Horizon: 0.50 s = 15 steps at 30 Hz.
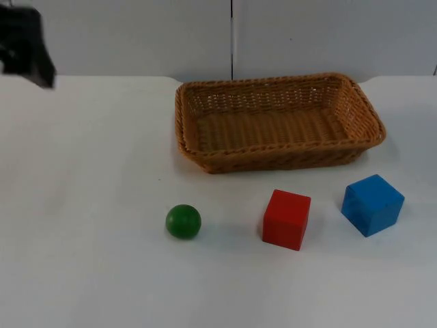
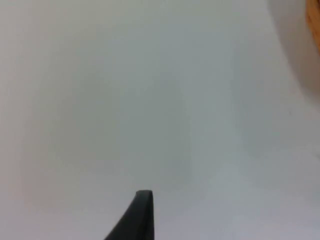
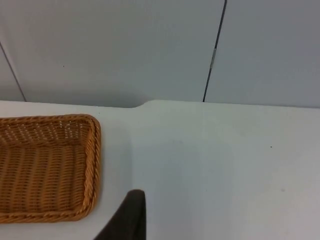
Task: Place all geometric objects except the red cube into the basket.
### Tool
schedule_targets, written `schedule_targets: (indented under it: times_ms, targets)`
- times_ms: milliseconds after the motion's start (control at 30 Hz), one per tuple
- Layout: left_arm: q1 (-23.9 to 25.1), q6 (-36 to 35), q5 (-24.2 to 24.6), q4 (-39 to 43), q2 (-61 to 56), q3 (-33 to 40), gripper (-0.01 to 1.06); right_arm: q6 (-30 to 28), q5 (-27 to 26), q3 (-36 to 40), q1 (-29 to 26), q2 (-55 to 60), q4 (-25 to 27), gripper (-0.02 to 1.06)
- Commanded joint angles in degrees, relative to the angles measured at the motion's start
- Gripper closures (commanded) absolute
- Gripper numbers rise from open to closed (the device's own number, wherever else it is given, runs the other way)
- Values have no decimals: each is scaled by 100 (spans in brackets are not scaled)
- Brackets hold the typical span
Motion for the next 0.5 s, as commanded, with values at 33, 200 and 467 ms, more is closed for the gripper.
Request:
schedule_targets:
  times_ms: [33,200,467]
  targets:
    - [-451,309,-315,-228,720,-23,0,-42,35,-29,-20,-17,28,1]
    - [-935,1590,-414,-1513,1835,-419,0,-42,262,-29,-20,-17,18,1]
    - [-1254,1834,-725,-1913,2592,-711,0,-42,346,-29,-20,-116,20,1]
